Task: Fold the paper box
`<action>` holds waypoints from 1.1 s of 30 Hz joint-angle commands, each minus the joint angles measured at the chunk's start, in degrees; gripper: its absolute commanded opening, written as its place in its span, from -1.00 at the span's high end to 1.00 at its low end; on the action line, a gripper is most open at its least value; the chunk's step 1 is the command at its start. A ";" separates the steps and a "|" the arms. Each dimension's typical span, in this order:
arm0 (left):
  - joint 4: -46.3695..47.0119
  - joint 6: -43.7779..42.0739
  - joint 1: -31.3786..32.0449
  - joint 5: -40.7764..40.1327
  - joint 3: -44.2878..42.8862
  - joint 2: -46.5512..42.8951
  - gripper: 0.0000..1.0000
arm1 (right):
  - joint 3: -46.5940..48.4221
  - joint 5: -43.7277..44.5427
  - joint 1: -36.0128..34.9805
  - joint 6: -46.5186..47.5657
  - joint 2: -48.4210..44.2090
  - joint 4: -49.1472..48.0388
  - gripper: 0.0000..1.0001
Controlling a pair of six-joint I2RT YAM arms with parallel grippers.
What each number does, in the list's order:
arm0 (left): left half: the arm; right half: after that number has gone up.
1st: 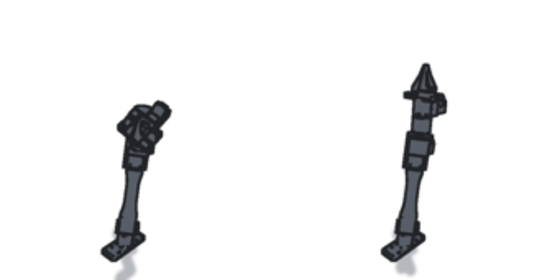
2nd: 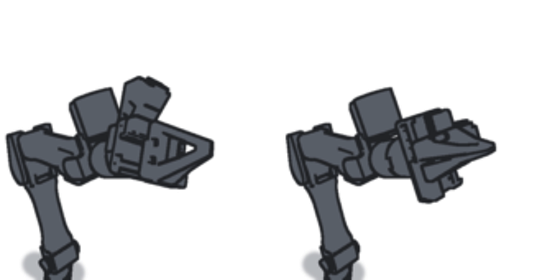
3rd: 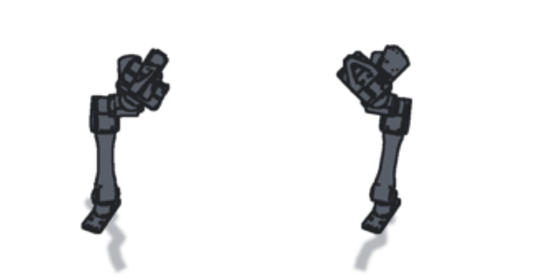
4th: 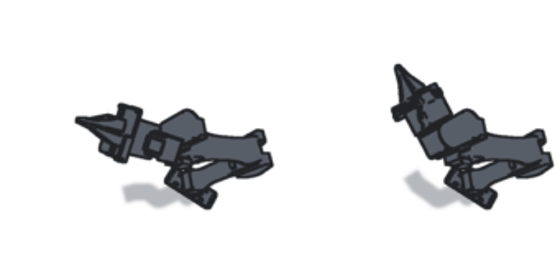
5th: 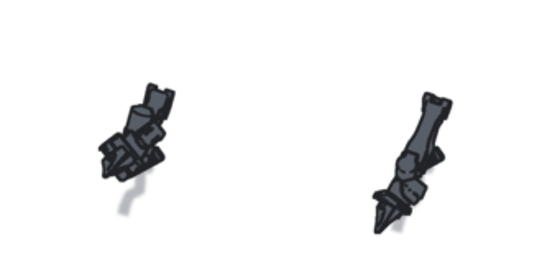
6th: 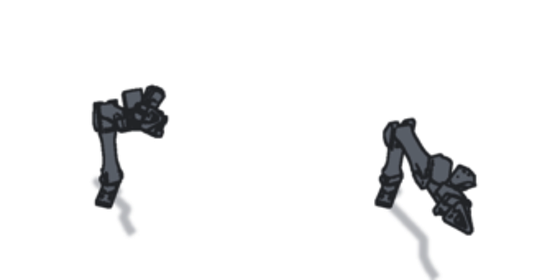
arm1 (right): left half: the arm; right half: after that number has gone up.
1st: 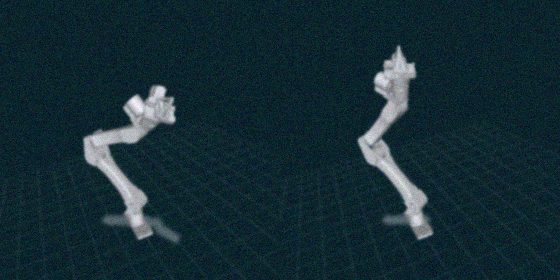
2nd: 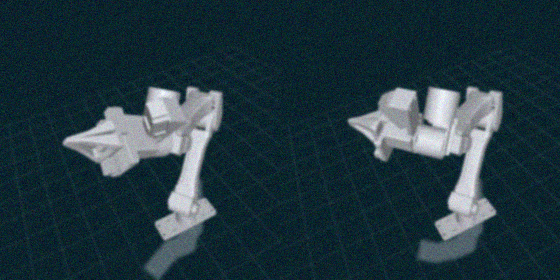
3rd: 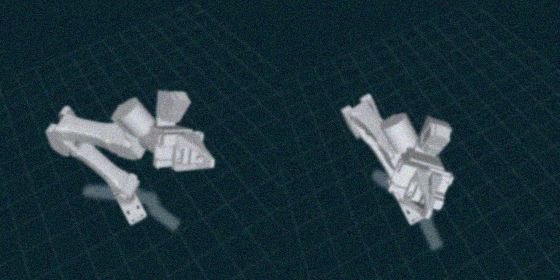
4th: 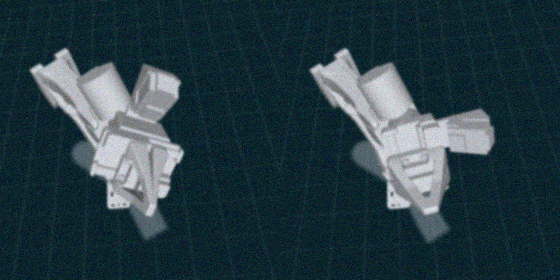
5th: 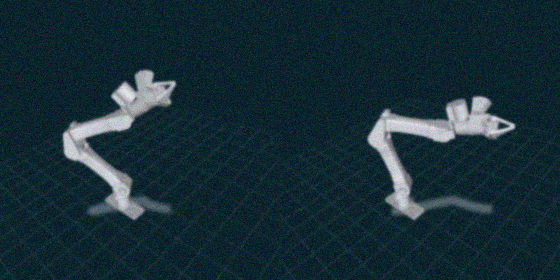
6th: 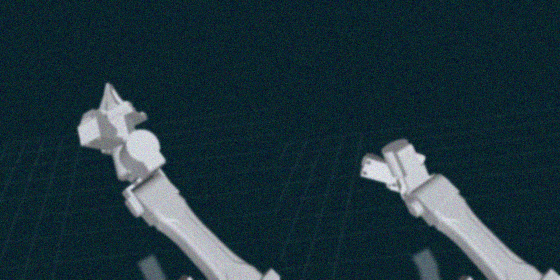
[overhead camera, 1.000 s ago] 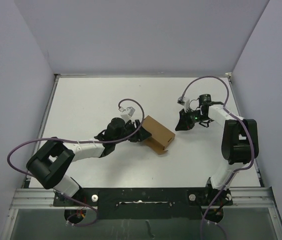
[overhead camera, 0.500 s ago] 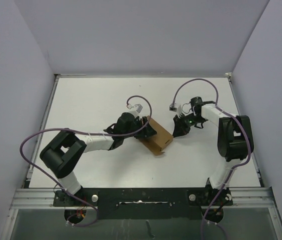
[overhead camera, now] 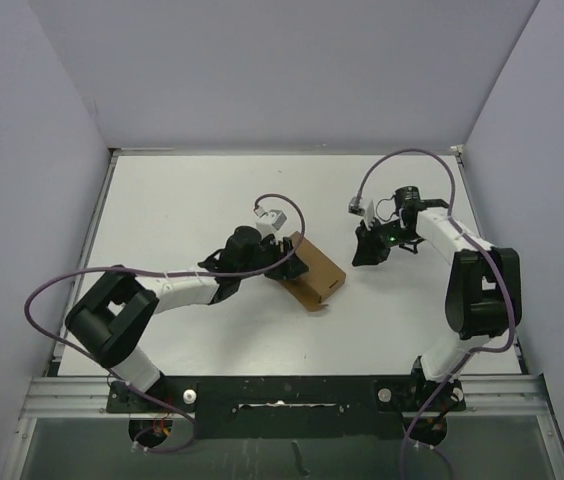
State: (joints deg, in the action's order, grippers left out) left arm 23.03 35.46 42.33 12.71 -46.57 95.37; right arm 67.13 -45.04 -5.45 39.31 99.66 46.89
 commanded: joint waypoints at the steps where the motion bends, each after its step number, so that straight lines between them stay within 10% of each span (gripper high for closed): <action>1: 8.32 -12.31 1.77 3.99 6.17 -11.24 0.04 | -1.17 -5.05 1.86 1.69 -7.68 -2.13 0.66; 8: 22.89 -25.43 9.53 6.62 18.47 -14.56 0.07 | -3.13 -20.29 2.10 -6.00 -7.73 -5.84 0.22; 18: 31.56 -40.92 18.11 1.48 20.41 -7.18 0.07 | -2.40 -17.02 1.88 -8.91 -3.54 -6.91 0.21; 33: 29.01 -40.21 19.95 -4.69 13.43 3.36 0.28 | -2.62 -16.34 1.98 -12.33 -1.68 -9.45 0.21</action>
State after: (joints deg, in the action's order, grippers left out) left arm 49.91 -4.75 61.49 10.48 -29.15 96.64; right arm 64.25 -60.38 -3.40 27.92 97.36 39.07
